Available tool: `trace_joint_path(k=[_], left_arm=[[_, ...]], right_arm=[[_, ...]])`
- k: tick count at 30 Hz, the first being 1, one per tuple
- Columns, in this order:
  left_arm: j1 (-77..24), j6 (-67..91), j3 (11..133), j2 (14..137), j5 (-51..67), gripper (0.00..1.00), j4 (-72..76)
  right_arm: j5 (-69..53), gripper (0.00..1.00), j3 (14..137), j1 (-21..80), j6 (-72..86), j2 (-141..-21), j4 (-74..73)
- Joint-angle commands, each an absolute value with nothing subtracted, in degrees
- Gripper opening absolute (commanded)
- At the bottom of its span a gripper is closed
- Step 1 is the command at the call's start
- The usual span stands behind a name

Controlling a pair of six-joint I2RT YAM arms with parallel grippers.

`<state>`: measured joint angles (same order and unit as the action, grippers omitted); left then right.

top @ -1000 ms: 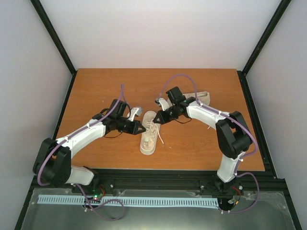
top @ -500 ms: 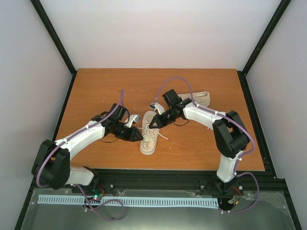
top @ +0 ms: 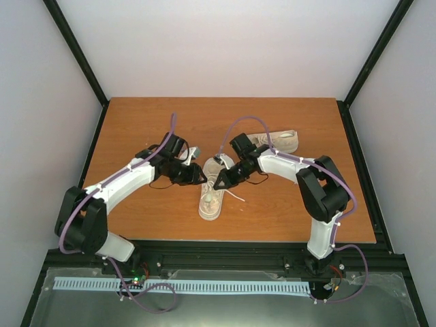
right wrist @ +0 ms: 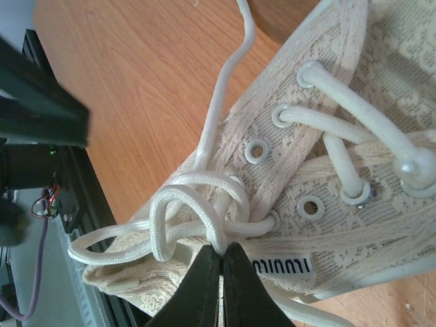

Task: Tie the shoes
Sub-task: Cross the shoelace with the shoelace.

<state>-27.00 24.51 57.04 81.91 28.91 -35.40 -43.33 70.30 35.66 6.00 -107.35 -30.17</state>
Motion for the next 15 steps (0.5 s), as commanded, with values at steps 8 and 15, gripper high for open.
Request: trace_joint_path(k=[8,15], left_arm=[[-26.6,25.7,60.8,88.5,31.5,0.30,-34.2],[-26.6,25.6,59.3,89.6,32.6,0.25,-35.0]], right_arm=[[-43.1,0.03,68.7,36.1,6.7,-107.4,-27.6],[-43.5,0.03,68.1,36.2,7.1,-106.9,-27.2]])
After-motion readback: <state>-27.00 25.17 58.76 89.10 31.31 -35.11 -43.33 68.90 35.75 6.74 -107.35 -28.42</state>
